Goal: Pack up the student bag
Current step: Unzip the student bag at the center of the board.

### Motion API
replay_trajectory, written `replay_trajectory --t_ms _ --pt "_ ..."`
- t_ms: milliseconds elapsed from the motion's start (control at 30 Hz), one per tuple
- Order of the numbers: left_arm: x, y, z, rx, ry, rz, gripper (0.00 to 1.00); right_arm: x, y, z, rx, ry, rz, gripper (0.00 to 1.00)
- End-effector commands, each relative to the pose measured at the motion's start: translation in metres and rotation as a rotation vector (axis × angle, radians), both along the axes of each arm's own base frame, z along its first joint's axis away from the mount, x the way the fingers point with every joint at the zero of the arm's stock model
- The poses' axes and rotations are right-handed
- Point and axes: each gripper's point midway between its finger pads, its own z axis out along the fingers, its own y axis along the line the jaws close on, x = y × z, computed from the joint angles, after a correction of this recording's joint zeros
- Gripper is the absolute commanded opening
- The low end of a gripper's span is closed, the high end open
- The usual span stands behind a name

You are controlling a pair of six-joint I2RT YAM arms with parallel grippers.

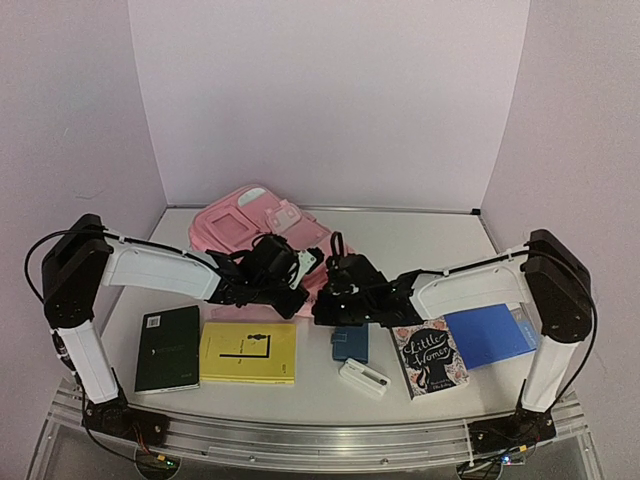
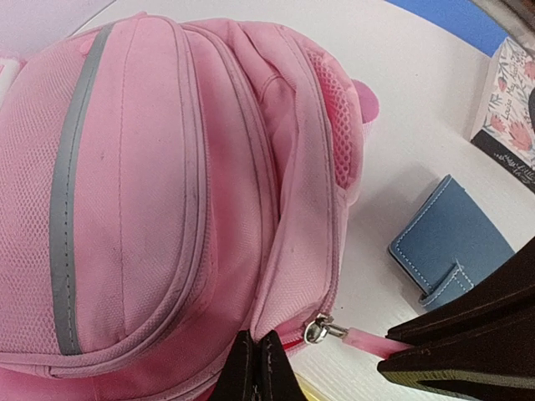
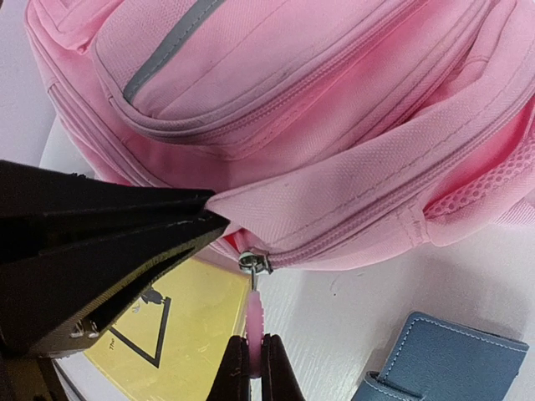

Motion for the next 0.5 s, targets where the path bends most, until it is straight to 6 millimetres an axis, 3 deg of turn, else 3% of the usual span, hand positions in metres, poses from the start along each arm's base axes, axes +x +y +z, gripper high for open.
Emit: replay_trajectory --t_ms 0,300,467 --pt "0.015 0.009 0.026 -0.029 -0.059 0.073 0.00 0.014 -0.008 0.042 0.063 -0.079 -0.081 0.00" --pt "0.005 0.035 0.028 0.060 -0.084 0.069 0.00 0.046 -0.046 0.059 0.061 -0.097 -0.147 0.00" --pt "0.002 0.047 0.044 0.070 -0.124 0.077 0.00 0.066 -0.071 0.055 0.035 -0.090 -0.171 0.00"
